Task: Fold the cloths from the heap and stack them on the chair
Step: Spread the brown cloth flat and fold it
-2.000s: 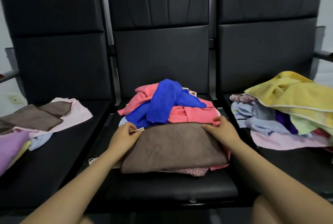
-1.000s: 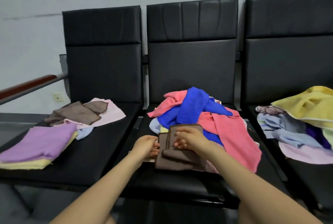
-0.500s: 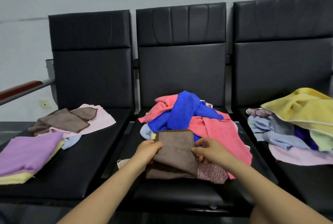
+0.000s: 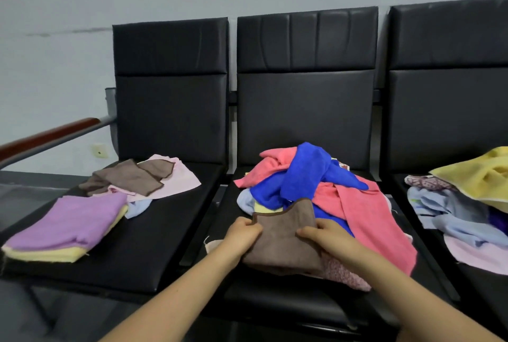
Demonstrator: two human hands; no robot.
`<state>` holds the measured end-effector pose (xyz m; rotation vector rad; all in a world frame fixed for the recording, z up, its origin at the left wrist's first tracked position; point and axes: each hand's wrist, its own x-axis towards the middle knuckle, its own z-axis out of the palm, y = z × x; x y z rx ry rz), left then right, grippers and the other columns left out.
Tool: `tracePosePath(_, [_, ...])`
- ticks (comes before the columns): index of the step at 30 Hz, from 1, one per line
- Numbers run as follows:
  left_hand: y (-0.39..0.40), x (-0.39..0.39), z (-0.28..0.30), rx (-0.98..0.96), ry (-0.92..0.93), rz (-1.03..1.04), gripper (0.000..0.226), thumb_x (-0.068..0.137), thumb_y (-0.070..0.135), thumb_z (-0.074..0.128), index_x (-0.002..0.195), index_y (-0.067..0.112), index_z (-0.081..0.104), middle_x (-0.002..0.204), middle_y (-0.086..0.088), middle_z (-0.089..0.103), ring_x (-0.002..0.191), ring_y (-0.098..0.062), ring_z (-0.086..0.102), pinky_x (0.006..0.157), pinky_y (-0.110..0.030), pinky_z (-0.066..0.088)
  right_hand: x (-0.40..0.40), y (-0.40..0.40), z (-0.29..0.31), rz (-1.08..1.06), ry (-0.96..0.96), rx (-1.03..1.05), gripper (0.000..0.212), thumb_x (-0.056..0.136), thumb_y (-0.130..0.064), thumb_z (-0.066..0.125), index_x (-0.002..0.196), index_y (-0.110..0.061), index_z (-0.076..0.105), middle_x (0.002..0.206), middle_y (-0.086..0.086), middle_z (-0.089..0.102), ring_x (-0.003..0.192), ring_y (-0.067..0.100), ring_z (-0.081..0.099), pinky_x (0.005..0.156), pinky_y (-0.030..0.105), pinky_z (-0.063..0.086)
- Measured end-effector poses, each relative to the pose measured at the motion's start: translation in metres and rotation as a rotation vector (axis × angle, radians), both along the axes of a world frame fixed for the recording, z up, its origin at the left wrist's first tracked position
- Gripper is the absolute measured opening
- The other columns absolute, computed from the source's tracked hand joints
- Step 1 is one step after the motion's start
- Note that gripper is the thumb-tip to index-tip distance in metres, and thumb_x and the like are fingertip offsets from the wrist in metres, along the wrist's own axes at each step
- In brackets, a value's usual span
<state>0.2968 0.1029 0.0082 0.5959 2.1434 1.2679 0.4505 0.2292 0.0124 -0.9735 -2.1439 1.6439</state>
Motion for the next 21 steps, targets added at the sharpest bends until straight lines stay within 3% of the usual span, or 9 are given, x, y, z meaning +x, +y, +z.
tracePosePath(3, [-0.011, -0.003, 0.008, 0.149, -0.164, -0.013, 0.007, 0.084, 0.022, 0.063, 0.083, 0.015, 0.063, 0.08, -0.005, 0.062, 0.066, -0.013, 0.055, 0.058, -0.022, 0.041, -0.014, -0.007, 0.005, -0.121, 0.186, -0.123, 0.013, 0.089, -0.012, 0.061, 0.097, -0.007, 0.07, 0.097, 0.013, 0.074, 0.095, 0.029, 0.069, 0.089, 0.043, 0.053])
tracePosePath(7, [-0.033, -0.024, 0.023, 0.245, -0.284, 0.031, 0.017, 0.083, 0.022, 0.069, 0.1, 0.017, 0.066, 0.095, -0.006, 0.069, 0.083, -0.017, 0.064, 0.074, -0.028, 0.051, -0.048, -0.021, 0.031, -0.119, 0.267, -0.142, 0.015, 0.089, -0.007, 0.059, 0.098, 0.003, 0.066, 0.096, 0.019, 0.072, 0.088, 0.028, 0.067, 0.084, 0.042, 0.053])
tracePosePath(11, [-0.066, -0.065, 0.049, 0.279, -0.286, 0.117, 0.017, 0.092, 0.006, 0.055, 0.103, 0.015, 0.064, 0.084, -0.005, 0.066, 0.072, -0.016, 0.062, 0.055, -0.023, 0.051, -0.109, -0.043, 0.067, -0.04, 0.29, -0.182, 0.027, 0.082, -0.016, 0.067, 0.097, 0.006, 0.063, 0.091, 0.026, 0.067, 0.082, 0.027, 0.064, 0.075, 0.038, 0.051])
tracePosePath(13, [-0.092, -0.1, 0.063, 0.268, -0.212, 0.172, 0.021, 0.092, 0.003, 0.05, 0.103, 0.016, 0.063, 0.091, -0.009, 0.065, 0.082, -0.02, 0.062, 0.064, -0.028, 0.051, -0.152, -0.057, 0.076, 0.031, 0.284, -0.187, 0.031, 0.076, -0.024, 0.072, 0.092, 0.0, 0.062, 0.089, 0.031, 0.062, 0.08, 0.028, 0.062, 0.072, 0.037, 0.05])
tracePosePath(16, [-0.133, -0.155, 0.082, 0.217, -0.018, 0.283, 0.027, 0.089, 0.0, 0.049, 0.101, 0.017, 0.066, 0.102, -0.013, 0.065, 0.099, -0.031, 0.06, 0.076, -0.032, 0.048, -0.209, -0.088, 0.083, 0.163, 0.25, -0.255, 0.013, 0.089, -0.013, 0.064, 0.081, -0.009, 0.055, 0.066, 0.011, 0.051, 0.058, 0.017, 0.053, 0.051, 0.024, 0.046])
tracePosePath(18, [-0.166, -0.191, 0.096, 0.154, 0.124, 0.377, 0.032, 0.089, -0.003, 0.047, 0.101, 0.021, 0.064, 0.1, -0.008, 0.06, 0.1, -0.029, 0.055, 0.076, -0.031, 0.045, -0.247, -0.116, 0.084, 0.251, 0.223, -0.299, 0.008, 0.093, -0.008, 0.06, 0.085, -0.006, 0.057, 0.07, 0.007, 0.057, 0.059, 0.016, 0.058, 0.047, 0.026, 0.051])
tracePosePath(21, [-0.216, -0.241, 0.104, 0.042, 0.309, 0.538, 0.037, 0.089, -0.005, 0.048, 0.117, 0.014, 0.062, 0.119, -0.009, 0.06, 0.107, -0.027, 0.054, 0.079, -0.031, 0.046, -0.303, -0.163, 0.078, 0.403, 0.217, -0.314, 0.005, 0.095, -0.009, 0.058, 0.095, -0.005, 0.056, 0.084, 0.011, 0.061, 0.064, 0.018, 0.063, 0.056, 0.027, 0.056])
